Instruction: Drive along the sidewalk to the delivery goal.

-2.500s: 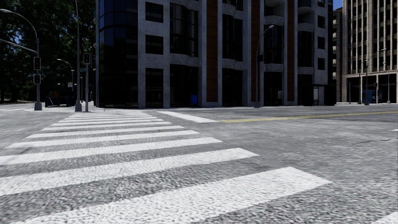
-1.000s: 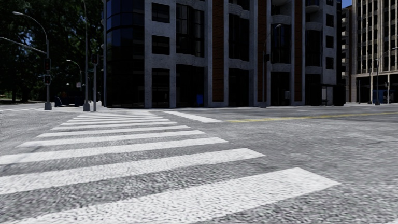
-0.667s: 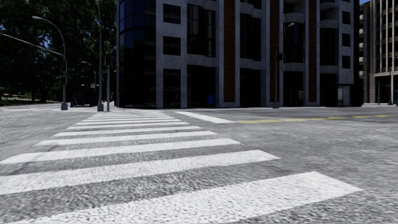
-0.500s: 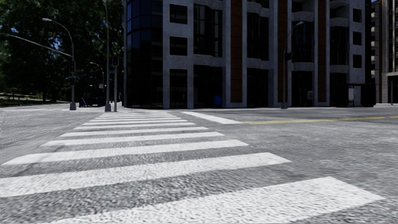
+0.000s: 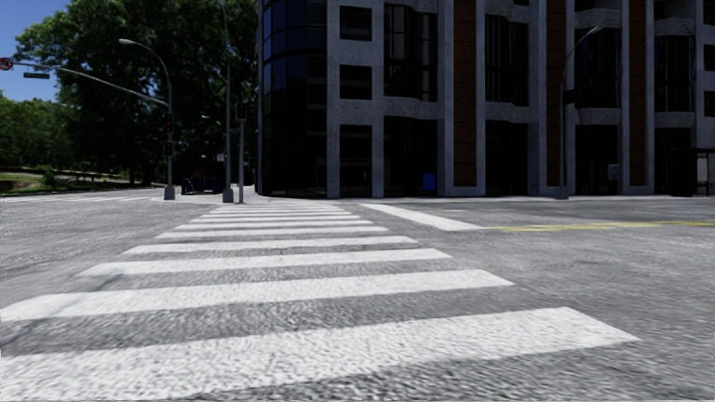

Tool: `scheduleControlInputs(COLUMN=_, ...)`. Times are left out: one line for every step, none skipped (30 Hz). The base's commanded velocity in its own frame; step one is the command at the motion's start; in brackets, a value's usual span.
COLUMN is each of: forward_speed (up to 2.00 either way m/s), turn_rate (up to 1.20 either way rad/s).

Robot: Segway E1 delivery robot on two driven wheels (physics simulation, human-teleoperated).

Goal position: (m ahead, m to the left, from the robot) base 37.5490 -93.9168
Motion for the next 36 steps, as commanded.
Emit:
scheduleControlInputs(forward_speed=2.00, turn_rate=0.36)
scheduleControlInputs(forward_speed=2.00, turn_rate=0.36)
scheduleControlInputs(forward_speed=2.00, turn_rate=0.37)
scheduleControlInputs(forward_speed=2.00, turn_rate=0.41)
scheduleControlInputs(forward_speed=2.00, turn_rate=0.41)
scheduleControlInputs(forward_speed=2.00, turn_rate=0.46)
scheduleControlInputs(forward_speed=2.00, turn_rate=0.51)
scheduleControlInputs(forward_speed=2.00, turn_rate=0.54)
scheduleControlInputs(forward_speed=2.00, turn_rate=0.54)
scheduleControlInputs(forward_speed=2.00, turn_rate=0.55)
scheduleControlInputs(forward_speed=2.00, turn_rate=0.55)
scheduleControlInputs(forward_speed=2.00, turn_rate=0.55)
scheduleControlInputs(forward_speed=2.00, turn_rate=0.55)
scheduleControlInputs(forward_speed=2.00, turn_rate=0.55)
scheduleControlInputs(forward_speed=2.00, turn_rate=0.55)
scheduleControlInputs(forward_speed=2.00, turn_rate=0.55)
scheduleControlInputs(forward_speed=2.00, turn_rate=0.55)
scheduleControlInputs(forward_speed=2.00, turn_rate=0.55)
scheduleControlInputs(forward_speed=2.00, turn_rate=0.55)
scheduleControlInputs(forward_speed=2.00, turn_rate=0.55)
scheduleControlInputs(forward_speed=2.00, turn_rate=0.45)
scheduleControlInputs(forward_speed=2.00, turn_rate=0.28)
scheduleControlInputs(forward_speed=2.00, turn_rate=0.28)
scheduleControlInputs(forward_speed=2.00, turn_rate=0.00)
scheduleControlInputs(forward_speed=2.00, turn_rate=0.00)
scheduleControlInputs(forward_speed=2.00, turn_rate=0.00)
scheduleControlInputs(forward_speed=2.00, turn_rate=0.00)
scheduleControlInputs(forward_speed=2.00, turn_rate=0.00)
scheduleControlInputs(forward_speed=2.00, turn_rate=0.00)
scheduleControlInputs(forward_speed=2.00, turn_rate=0.00)
scheduleControlInputs(forward_speed=2.00, turn_rate=0.00)
scheduleControlInputs(forward_speed=2.00, turn_rate=0.00)
scheduleControlInputs(forward_speed=2.00, turn_rate=0.00)
scheduleControlInputs(forward_speed=2.00, turn_rate=0.00)
scheduleControlInputs(forward_speed=2.00, turn_rate=0.00)
scheduleControlInputs(forward_speed=2.00, turn_rate=0.00)
